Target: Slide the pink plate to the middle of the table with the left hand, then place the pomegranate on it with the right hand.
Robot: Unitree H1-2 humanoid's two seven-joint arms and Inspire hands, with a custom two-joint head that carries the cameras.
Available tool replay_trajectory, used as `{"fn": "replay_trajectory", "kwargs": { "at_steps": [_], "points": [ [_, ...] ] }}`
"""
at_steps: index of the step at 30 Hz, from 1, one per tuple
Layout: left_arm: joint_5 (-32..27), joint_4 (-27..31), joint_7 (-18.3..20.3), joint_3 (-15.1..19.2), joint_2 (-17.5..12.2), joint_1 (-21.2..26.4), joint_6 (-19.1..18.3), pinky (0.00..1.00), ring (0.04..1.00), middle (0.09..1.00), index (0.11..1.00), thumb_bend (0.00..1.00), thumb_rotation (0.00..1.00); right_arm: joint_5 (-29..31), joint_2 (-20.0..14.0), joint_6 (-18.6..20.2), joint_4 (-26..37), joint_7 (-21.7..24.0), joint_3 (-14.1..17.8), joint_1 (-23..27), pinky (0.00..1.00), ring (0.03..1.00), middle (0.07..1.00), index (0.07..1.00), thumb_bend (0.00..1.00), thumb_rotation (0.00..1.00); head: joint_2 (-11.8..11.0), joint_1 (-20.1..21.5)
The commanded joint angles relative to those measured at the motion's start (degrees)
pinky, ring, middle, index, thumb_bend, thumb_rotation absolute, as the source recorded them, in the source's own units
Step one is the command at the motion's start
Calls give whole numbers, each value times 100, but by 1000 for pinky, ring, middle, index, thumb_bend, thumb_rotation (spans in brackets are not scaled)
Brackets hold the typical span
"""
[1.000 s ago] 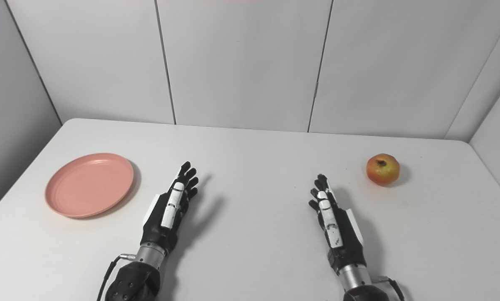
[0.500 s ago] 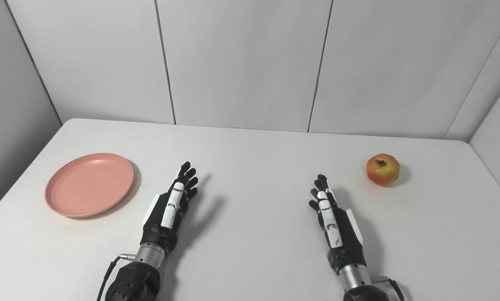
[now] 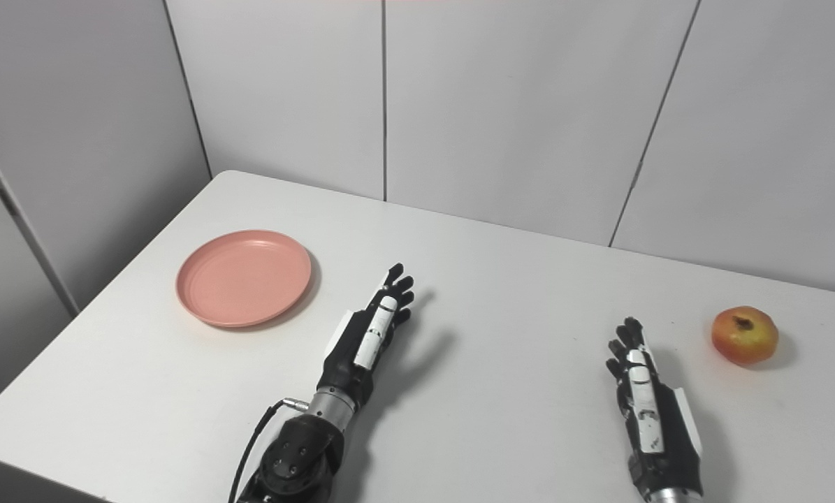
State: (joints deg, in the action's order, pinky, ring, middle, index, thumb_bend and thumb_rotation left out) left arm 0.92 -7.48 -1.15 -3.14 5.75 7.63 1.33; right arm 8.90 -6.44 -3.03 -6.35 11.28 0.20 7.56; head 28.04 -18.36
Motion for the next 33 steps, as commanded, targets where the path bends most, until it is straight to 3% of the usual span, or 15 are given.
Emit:
{"fn": "replay_trajectory", "kwargs": {
  "at_steps": [1,10,17,33],
  "points": [
    [78,-386,-48,-126,174,-66,221,935,952,965,973,349,1000,95,-69,-392,-284,123,68,-115,1000,1000,1000,1000,204,1000,-78,-151],
    [235,-809,-197,-167,285,73,457,907,943,953,960,342,1000,284,-84,-257,-246,193,130,-108,1000,1000,1000,1000,133,1000,-348,-533],
    [254,-929,-200,-179,270,111,542,905,940,953,959,346,1000,280,-45,-138,-96,144,113,-123,1000,1000,1000,1000,60,1000,-374,-503],
    [193,-744,-117,-143,197,102,604,903,931,946,952,335,1000,222,55,82,215,30,44,-173,1000,1000,1000,1000,19,1000,-392,-481]
  ]
}}
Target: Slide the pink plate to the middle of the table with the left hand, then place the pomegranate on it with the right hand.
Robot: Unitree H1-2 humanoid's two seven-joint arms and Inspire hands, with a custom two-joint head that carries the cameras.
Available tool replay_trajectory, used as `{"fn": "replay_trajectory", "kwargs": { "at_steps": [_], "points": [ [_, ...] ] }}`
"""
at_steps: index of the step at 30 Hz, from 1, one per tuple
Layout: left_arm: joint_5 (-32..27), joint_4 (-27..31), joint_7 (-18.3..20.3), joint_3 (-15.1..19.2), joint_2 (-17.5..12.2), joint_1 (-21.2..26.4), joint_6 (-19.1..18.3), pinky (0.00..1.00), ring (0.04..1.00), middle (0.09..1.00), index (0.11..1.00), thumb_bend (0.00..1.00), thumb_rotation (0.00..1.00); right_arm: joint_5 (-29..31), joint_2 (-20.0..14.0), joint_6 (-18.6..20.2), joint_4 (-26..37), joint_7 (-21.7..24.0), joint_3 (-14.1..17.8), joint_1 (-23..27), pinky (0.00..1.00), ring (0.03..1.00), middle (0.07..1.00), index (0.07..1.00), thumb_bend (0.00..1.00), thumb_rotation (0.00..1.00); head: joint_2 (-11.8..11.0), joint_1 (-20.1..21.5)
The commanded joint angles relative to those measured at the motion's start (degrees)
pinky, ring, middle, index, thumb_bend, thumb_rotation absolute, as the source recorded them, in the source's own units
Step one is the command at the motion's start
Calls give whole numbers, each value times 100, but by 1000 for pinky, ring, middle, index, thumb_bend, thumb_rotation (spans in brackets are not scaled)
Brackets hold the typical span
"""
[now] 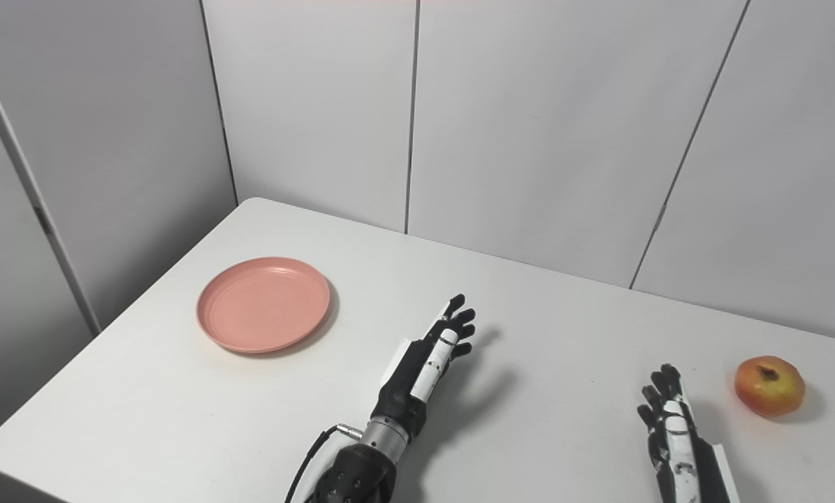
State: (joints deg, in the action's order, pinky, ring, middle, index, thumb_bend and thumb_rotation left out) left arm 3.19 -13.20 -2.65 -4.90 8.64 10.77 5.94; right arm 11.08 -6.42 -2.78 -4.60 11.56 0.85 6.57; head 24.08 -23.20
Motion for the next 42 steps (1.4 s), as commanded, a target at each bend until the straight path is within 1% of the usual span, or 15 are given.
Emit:
{"fn": "replay_trajectory", "kwargs": {
  "at_steps": [1,4,10,12,16,19,26,30,35,42],
  "points": [
    [-40,-129,38,35,-93,-214,121,904,932,944,952,347,1000,4,52,55,46,4,-28,-76,1000,1000,1000,1000,18,1000,4,3],
    [-75,89,89,33,-113,-208,87,907,938,948,956,372,1000,-21,65,10,50,-20,-39,-85,1000,1000,1000,1000,17,1000,-13,-21],
    [-149,527,138,58,-155,-118,-90,912,933,945,944,347,1000,-37,57,51,39,-11,-50,-80,1000,1000,1000,1000,13,1000,-25,-59],
    [-167,673,151,90,-195,-53,-135,903,930,944,943,354,1000,-35,64,72,52,-11,-58,-83,1000,1000,1000,1000,14,1000,-21,-61],
    [-221,907,191,151,-325,80,-149,918,942,958,955,407,1000,-40,84,131,68,-23,-78,-78,1000,1000,1000,1000,29,1000,-27,-56],
    [-183,1160,179,201,-446,155,-212,917,936,953,955,426,1000,-66,97,105,52,-38,-87,-75,1000,1000,1000,1000,26,1000,-33,-39],
    [-298,1742,163,400,-622,311,-568,927,929,940,945,437,1000,-91,131,-8,-12,-23,-97,-49,1000,1000,1000,1000,13,1000,-45,-46],
    [-463,2153,159,588,-705,426,-853,925,934,946,950,432,1000,-37,124,-1,-62,9,-75,-31,1000,1000,1000,1000,17,1000,-57,-85],
    [-622,2324,160,775,-777,530,-847,933,939,947,942,436,1000,-58,94,-4,-61,9,-70,-34,1000,1000,1000,1000,22,1000,-72,-119],
    [-821,2306,84,1153,-988,729,-655,938,948,951,945,455,1000,-28,94,43,-61,5,-54,-35,1000,1000,1000,1000,23,1000,-80,-163]
  ]
}}
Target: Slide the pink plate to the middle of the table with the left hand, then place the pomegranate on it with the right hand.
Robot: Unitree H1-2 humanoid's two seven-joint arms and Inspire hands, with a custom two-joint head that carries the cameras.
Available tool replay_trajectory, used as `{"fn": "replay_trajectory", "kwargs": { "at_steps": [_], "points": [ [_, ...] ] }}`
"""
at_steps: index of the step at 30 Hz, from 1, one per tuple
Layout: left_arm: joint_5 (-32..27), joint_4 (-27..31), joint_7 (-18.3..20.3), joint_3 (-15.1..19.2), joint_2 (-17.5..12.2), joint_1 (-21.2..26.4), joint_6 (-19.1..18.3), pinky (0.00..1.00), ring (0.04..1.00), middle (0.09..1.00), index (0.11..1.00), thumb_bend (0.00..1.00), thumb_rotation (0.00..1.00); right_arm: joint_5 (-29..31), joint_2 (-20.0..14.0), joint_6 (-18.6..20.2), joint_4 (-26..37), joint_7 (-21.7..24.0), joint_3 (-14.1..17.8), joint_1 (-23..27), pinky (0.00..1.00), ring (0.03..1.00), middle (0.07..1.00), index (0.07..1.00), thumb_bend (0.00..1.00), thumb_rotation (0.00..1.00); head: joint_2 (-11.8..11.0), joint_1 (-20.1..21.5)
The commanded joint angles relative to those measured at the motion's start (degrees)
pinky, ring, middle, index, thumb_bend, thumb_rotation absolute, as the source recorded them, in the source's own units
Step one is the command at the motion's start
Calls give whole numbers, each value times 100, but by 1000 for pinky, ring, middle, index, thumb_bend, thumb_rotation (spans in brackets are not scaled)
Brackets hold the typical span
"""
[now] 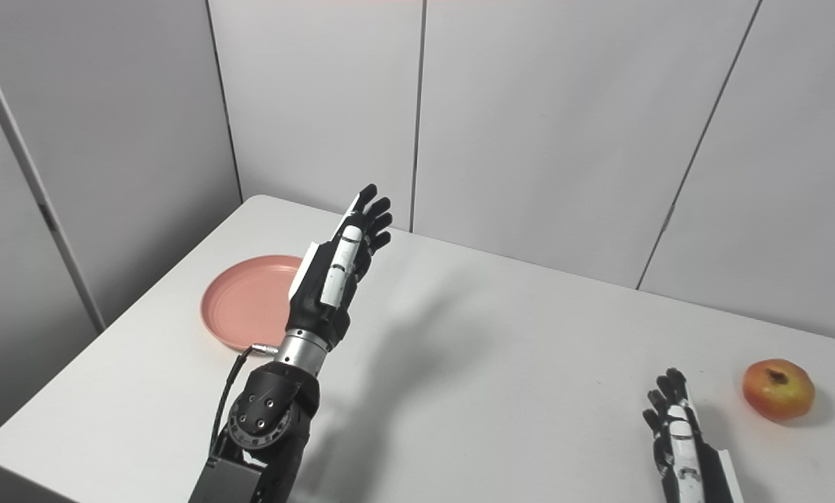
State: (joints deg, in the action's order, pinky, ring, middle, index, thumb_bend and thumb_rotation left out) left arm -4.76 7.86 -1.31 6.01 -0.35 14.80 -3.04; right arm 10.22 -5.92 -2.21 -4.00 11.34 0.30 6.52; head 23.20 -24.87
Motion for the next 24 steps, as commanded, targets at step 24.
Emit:
{"fn": "replay_trajectory", "kwargs": {
  "at_steps": [24],
  "points": [
    [-537,194,-507,1258,-838,680,123,966,964,967,959,370,1000,57,23,153,-6,9,-7,-51,1000,1000,1000,1000,6,1000,-34,-112]
  ]
}}
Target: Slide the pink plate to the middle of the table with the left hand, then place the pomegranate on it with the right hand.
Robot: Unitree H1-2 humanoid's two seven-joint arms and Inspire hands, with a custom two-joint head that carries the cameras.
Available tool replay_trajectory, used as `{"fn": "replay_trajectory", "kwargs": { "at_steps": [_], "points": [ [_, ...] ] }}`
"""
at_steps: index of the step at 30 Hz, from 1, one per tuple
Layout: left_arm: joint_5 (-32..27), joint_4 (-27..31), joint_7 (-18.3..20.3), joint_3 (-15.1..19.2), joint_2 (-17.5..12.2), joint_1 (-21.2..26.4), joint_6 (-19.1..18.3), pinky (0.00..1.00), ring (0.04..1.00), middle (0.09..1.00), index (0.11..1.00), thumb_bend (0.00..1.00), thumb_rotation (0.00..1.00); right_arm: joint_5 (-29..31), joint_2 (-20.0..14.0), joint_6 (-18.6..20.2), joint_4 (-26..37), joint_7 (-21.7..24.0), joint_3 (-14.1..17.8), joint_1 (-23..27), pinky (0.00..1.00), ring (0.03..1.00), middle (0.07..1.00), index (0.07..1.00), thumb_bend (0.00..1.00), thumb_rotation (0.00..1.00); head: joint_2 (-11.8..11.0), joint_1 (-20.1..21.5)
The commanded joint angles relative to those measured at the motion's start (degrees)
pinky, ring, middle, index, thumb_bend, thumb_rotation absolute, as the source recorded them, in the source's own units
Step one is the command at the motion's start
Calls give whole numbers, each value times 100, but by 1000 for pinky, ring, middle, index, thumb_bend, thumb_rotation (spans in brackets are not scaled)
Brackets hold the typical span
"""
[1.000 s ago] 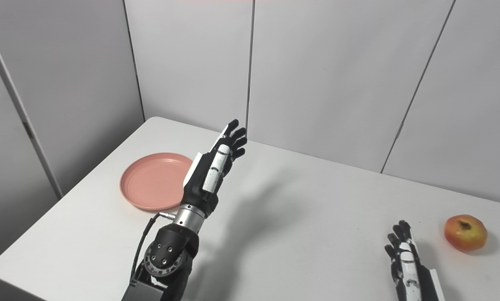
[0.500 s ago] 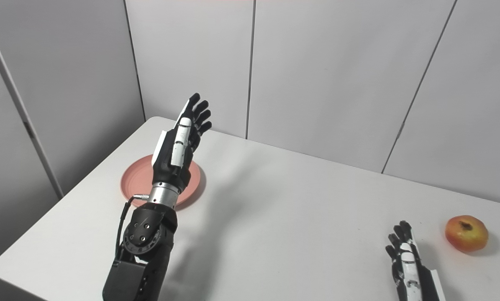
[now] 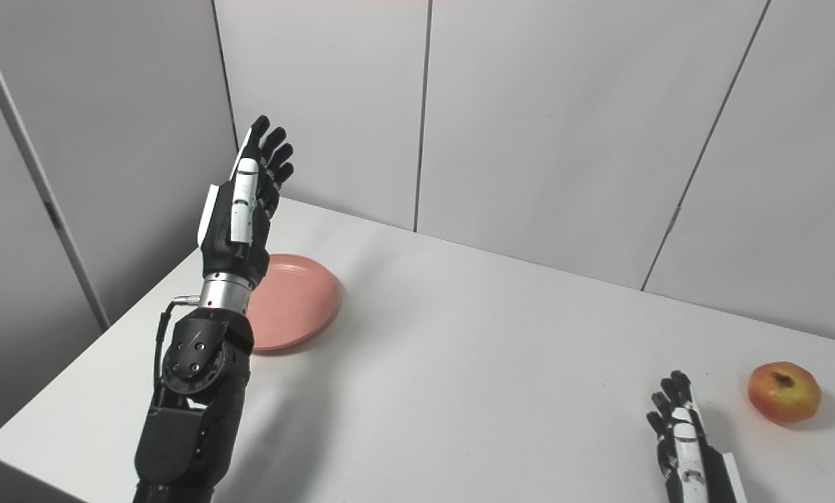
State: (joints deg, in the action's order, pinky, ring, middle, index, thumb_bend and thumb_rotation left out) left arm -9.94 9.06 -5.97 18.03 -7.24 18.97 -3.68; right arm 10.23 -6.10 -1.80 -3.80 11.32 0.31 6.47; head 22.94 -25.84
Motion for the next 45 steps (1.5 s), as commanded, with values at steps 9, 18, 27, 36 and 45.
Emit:
{"fn": "replay_trajectory", "kwargs": {
  "at_steps": [9,18,27,36,45],
  "points": [
    [-467,-180,-101,499,-356,272,119,952,947,952,947,388,1000,142,47,180,-47,52,40,-34,1000,1000,1000,1000,5,1000,-25,-77],
    [-1094,-606,10,844,-759,174,-4,956,955,957,952,370,1000,219,42,198,-33,92,48,-40,1000,1000,1000,1000,2,1000,-30,-112],
    [-1577,-1000,186,1069,-969,50,95,999,983,985,976,369,1000,317,12,220,-31,148,57,-39,1000,1000,1000,1000,6,1000,-16,-144],
    [-1808,-1103,191,1202,-1024,-111,-67,1000,996,996,984,339,1000,278,-18,293,20,120,53,-65,1000,1000,1000,1000,19,1000,12,-160],
    [-1855,-1334,194,1170,-994,-217,-54,1000,988,994,977,345,1000,266,-13,261,26,99,48,-73,1000,1000,1000,1000,19,1000,29,-150]
  ]
}}
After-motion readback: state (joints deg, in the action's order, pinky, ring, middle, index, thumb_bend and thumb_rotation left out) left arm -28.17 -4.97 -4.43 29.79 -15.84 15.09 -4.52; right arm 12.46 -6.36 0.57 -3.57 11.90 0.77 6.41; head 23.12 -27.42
